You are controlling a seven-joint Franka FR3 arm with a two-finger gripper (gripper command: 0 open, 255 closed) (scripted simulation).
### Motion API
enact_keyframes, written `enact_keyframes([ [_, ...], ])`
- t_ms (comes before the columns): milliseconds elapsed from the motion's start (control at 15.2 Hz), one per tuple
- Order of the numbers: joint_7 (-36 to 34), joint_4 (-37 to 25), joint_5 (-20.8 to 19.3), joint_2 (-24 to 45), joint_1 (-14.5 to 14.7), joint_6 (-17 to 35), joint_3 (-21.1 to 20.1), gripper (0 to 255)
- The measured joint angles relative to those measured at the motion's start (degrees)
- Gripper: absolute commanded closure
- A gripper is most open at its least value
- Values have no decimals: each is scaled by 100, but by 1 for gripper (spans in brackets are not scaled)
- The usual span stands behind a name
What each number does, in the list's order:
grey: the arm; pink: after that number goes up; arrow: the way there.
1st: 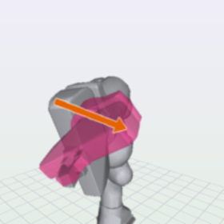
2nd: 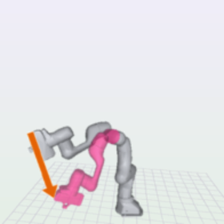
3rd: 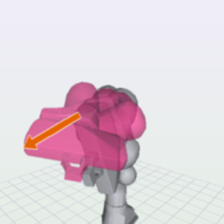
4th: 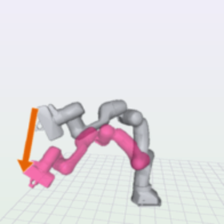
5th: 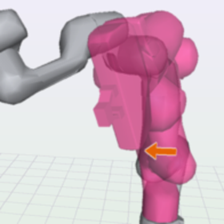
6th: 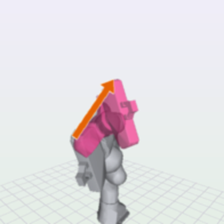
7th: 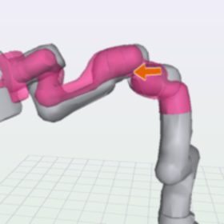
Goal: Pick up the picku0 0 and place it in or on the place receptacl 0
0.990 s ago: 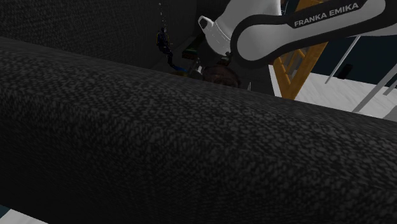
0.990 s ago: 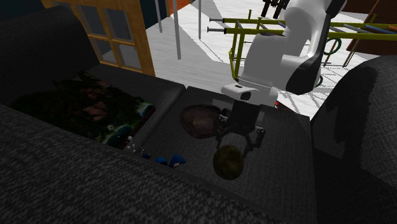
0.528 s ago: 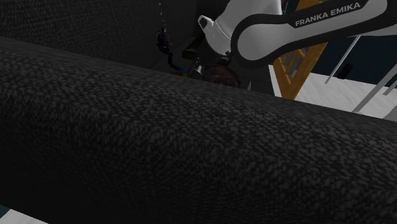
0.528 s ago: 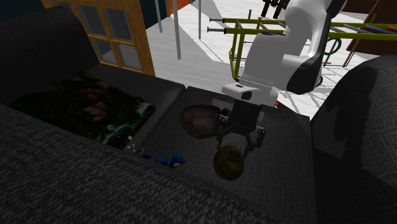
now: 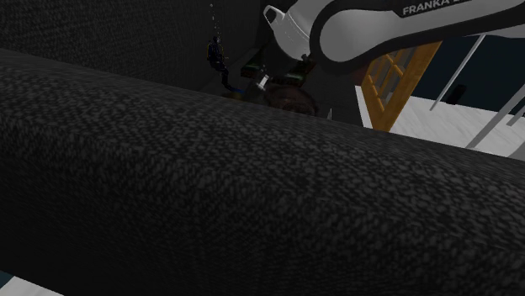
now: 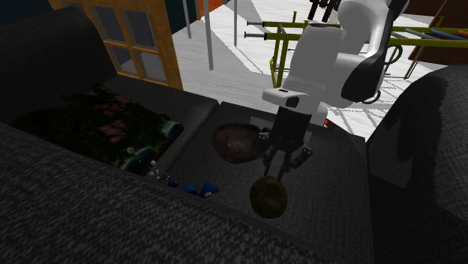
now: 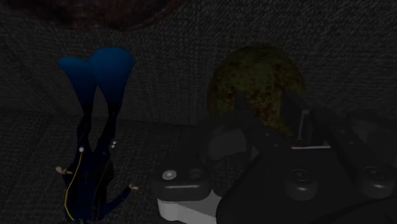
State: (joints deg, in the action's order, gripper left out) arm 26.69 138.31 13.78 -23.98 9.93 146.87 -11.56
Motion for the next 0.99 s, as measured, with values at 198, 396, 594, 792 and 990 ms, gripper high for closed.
enact_keyframes([
  [198, -31, -150, -35, -41, -19, -233, 8, 255],
  [396, -49, -213, -49, -66, -25, -323, 9, 0],
  [594, 2087, 156, 1414, -177, 1057, -282, 1579, 0],
  [792, 4110, 237, 2691, -76, 1836, -484, 2742, 0],
  [990, 4529, 218, 3079, 87, 2055, -365, 2871, 0],
])
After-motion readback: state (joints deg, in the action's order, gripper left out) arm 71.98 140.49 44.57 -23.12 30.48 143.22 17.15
